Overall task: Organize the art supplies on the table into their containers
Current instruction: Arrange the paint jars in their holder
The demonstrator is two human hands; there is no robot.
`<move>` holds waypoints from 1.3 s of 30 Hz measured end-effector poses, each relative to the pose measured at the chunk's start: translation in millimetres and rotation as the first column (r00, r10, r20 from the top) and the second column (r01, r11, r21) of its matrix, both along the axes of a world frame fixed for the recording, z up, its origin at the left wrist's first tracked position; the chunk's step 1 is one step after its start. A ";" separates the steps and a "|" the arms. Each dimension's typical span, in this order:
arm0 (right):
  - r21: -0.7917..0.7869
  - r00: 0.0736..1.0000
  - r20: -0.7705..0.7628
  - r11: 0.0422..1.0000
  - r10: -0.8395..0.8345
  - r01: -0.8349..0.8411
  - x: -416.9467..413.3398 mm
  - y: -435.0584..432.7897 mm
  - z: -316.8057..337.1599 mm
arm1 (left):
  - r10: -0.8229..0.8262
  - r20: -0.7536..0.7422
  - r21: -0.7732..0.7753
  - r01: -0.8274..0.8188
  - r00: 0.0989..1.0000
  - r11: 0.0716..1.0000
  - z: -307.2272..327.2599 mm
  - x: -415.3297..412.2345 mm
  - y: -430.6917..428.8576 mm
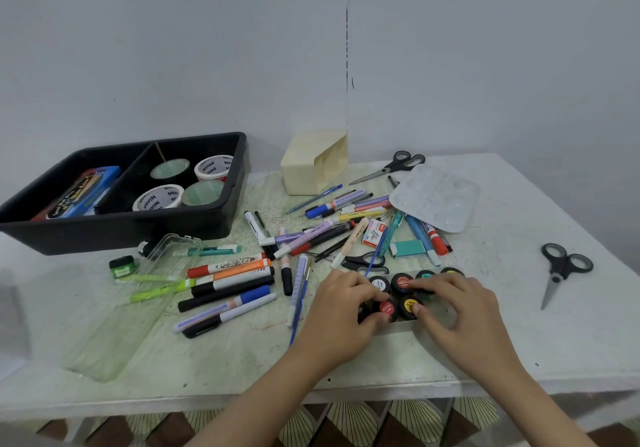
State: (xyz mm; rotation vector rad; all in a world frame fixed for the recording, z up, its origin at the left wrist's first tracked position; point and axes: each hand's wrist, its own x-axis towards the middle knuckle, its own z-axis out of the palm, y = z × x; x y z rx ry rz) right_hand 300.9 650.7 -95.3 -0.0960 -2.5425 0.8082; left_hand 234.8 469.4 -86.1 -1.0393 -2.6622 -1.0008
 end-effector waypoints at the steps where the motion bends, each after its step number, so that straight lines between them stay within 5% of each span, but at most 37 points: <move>1: 0.038 1.000 -0.010 0.999 -0.008 0.009 -0.1 -1.8 -0.7 | -0.004 -0.014 -0.005 0.004 1.000 1.000 -0.1 0.8 -0.6; 5: 0.170 0.998 0.058 0.985 -0.009 -0.001 -2.9 -7.6 -1.7 | -0.025 -0.172 -0.076 0.012 0.985 0.997 -8.6 7.0 -7.4; 10: 0.172 0.996 0.089 0.985 -0.007 -0.009 -10.8 -14.7 5.3 | 0.063 -0.157 0.019 -0.061 0.986 0.998 -11.5 10.8 -32.8; 16: 0.134 0.989 0.025 0.980 0.143 -0.145 -40.6 -48.0 18.7 | 0.343 -0.204 0.143 -0.319 0.917 0.937 -2.6 -11.9 -103.8; 22: 0.218 0.932 -0.002 0.909 0.363 -0.354 -96.4 -116.4 38.8 | 0.645 -0.183 0.108 -0.637 0.742 0.763 8.2 -34.9 -196.7; 32: 0.377 0.818 -0.039 0.766 0.574 -0.521 -195.3 -283.7 45.1 | 0.866 0.091 0.024 -0.871 0.491 0.491 1.1 -93.2 -293.6; 39: 0.551 0.856 0.084 0.692 0.511 -0.467 -223.4 -352.8 29.2 | 0.829 0.311 0.046 -0.879 0.464 0.475 -2.6 -116.1 -303.1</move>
